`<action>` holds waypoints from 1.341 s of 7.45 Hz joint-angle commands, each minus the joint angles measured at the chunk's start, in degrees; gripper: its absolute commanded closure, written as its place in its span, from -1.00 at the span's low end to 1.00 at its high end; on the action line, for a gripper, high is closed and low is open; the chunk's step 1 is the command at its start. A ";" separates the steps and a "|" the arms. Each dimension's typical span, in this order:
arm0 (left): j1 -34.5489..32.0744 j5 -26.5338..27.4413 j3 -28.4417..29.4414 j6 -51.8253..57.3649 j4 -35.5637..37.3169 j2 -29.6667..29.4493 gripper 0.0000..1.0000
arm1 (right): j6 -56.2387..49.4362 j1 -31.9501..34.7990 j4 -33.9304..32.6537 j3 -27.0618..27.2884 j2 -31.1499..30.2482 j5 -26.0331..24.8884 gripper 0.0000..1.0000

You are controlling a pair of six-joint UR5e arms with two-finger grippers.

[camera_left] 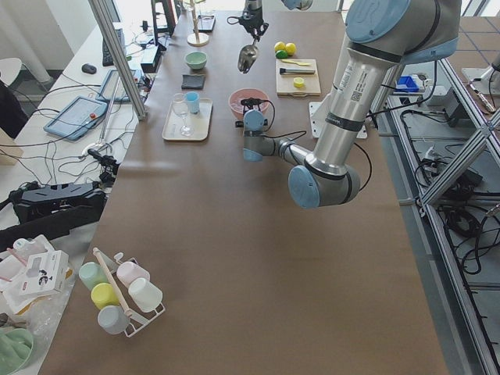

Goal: Put ice in cup with scoop
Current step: 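Lift the metal scoop off the table with the right gripper, then carry the scoop over the pink bowl and lower it into the ice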

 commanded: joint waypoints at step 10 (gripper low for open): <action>-1.32 0.76 4.09 -0.50 -3.63 -0.91 -0.95 | -1.31 -8.53 -23.20 -25.88 26.51 -9.56 1.00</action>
